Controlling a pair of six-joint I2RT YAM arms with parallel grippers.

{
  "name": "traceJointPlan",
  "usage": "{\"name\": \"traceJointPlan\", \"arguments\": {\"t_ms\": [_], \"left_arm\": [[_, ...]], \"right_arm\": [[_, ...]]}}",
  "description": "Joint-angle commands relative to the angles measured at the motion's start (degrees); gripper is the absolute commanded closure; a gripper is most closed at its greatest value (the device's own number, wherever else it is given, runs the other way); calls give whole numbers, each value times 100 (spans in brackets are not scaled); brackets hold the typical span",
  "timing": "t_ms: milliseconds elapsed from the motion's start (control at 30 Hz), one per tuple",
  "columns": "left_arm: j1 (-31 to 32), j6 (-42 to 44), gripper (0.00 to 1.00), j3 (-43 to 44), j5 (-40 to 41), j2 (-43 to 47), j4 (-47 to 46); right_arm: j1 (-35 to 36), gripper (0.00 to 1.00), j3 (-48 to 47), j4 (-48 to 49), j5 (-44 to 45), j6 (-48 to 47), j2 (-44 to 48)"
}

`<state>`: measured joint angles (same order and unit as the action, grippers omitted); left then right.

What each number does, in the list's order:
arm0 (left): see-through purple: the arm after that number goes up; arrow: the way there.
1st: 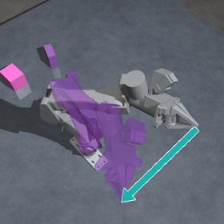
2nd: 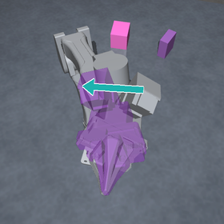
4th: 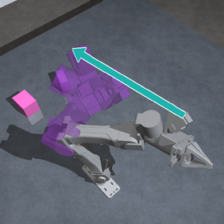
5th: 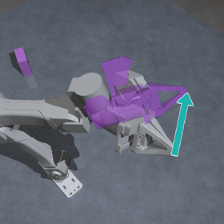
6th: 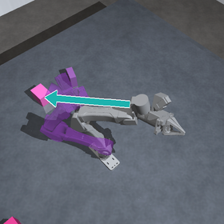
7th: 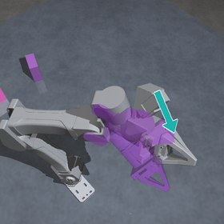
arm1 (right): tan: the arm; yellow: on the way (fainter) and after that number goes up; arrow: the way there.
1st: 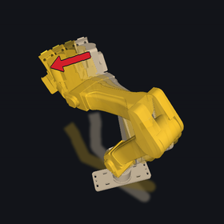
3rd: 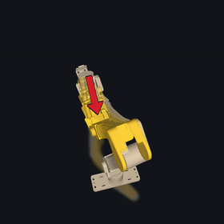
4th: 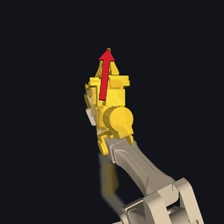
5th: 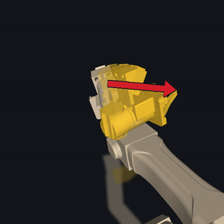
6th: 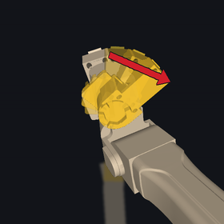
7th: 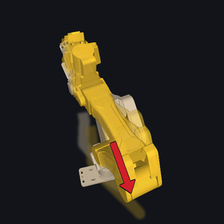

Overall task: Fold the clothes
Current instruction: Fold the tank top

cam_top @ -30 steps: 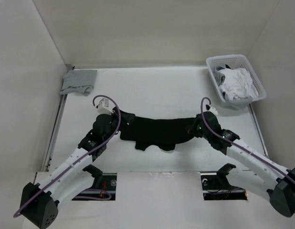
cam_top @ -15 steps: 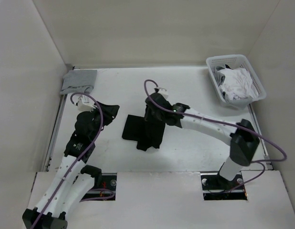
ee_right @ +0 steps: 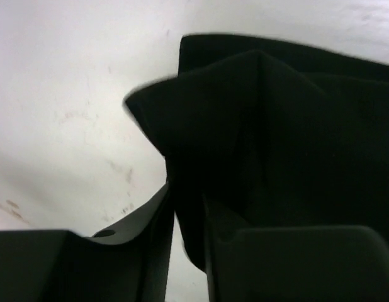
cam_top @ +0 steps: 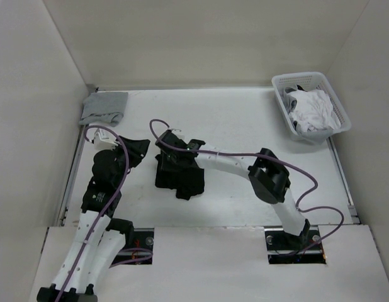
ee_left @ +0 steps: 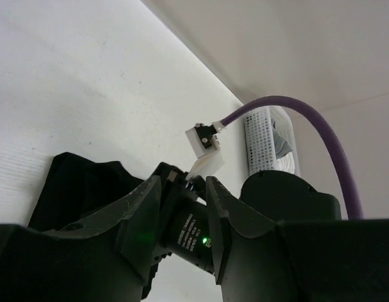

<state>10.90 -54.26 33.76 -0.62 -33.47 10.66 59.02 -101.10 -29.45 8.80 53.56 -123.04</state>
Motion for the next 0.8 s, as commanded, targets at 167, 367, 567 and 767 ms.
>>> {"name": "traceJointPlan", "arguments": {"t_ms": [167, 367, 567, 767], "left_arm": [[-92, 56, 67, -141, 159, 87, 33], [828, -23, 69, -720, 369, -886, -712], [1341, -50, 60, -1125, 589, -1908, -1294], [735, 214, 39, -1688, 178, -2056, -1610]], "right_arm": [[237, 39, 1230, 1203, -458, -118, 1579], [-97, 92, 3138, 2127, -300, -135, 2724], [-212, 100, 4123, 2610, -28, -487, 2952], [-212, 94, 5125, 3024, 60, -522, 3839]]}}
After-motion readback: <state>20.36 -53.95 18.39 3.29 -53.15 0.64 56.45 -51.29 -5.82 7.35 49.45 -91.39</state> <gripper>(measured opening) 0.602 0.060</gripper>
